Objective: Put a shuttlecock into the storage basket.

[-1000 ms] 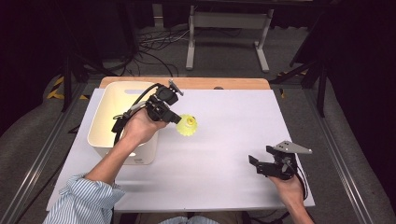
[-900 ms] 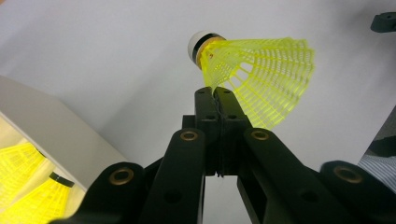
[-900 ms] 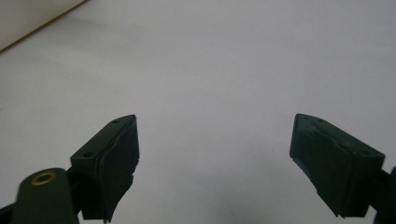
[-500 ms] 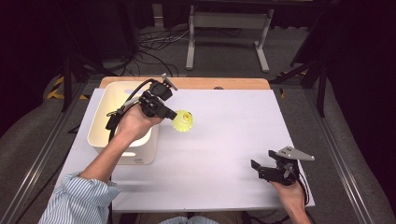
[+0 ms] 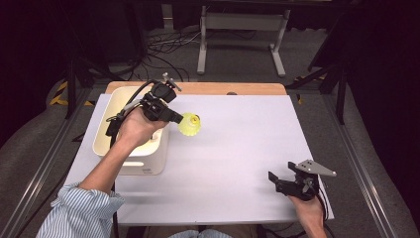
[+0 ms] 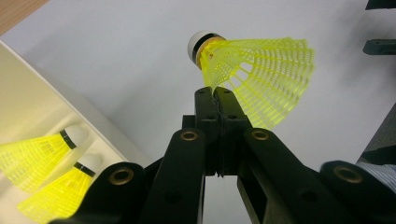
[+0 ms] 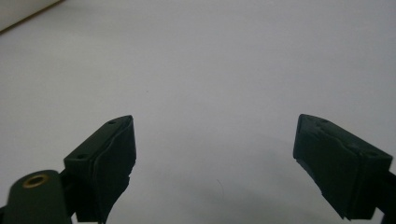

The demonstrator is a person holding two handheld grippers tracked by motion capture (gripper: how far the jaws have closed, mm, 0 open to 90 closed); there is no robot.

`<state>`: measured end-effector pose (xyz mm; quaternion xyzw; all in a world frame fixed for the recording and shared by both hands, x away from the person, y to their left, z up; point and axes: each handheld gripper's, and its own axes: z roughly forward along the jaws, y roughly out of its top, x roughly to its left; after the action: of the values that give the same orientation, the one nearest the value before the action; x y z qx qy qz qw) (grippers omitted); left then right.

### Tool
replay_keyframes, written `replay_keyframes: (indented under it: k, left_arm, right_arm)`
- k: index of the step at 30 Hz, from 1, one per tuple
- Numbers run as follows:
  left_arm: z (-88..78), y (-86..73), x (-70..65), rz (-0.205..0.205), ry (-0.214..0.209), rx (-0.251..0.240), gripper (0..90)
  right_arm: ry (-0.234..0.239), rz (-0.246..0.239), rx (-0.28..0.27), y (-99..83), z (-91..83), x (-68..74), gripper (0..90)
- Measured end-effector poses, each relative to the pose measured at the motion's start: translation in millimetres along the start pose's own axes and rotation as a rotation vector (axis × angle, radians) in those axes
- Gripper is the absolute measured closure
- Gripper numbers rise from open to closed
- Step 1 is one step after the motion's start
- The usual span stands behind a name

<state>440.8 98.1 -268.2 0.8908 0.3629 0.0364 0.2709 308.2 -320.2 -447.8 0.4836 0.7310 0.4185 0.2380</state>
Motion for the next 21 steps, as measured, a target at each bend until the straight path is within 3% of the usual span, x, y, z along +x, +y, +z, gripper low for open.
replay_keyframes:
  k: [21]
  left_arm:
    - [-15.5,-7.0,12.2,-0.046,0.016,-0.030,89.8]
  right_arm:
    - [-0.002,0.000,-0.004,-3.2,0.4,-0.5,13.6]
